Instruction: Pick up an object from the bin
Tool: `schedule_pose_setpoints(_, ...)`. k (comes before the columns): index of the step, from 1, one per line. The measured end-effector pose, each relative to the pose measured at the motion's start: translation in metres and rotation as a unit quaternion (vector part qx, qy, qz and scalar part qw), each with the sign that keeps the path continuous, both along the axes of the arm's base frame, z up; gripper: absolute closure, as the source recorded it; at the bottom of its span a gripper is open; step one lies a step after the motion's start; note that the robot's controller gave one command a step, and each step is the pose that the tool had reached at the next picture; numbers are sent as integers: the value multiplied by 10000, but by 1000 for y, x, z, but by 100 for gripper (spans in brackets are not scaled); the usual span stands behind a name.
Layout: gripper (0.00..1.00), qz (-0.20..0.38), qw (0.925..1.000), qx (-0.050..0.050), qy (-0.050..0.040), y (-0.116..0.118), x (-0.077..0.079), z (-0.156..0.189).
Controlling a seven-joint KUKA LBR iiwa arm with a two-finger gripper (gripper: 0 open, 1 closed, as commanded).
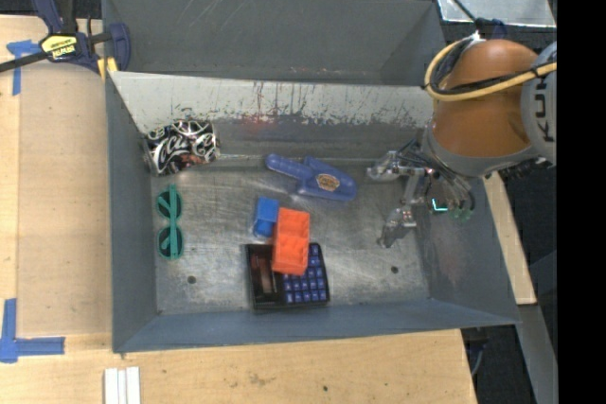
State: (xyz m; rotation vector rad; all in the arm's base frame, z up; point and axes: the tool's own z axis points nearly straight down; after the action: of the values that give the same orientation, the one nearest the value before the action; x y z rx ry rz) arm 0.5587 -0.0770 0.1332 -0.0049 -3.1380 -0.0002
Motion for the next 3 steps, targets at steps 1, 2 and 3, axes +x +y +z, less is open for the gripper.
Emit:
schedule_pose_setpoints(1, 0, 9, 10000, -4, -35, 0, 2, 4)
schedule_pose_setpoints(2, 100, 10, 10000, 2, -24, 85, -36, 28)
schedule_pose_setpoints(3, 0, 12, 10000, -1, -23, 85, -36, 28)
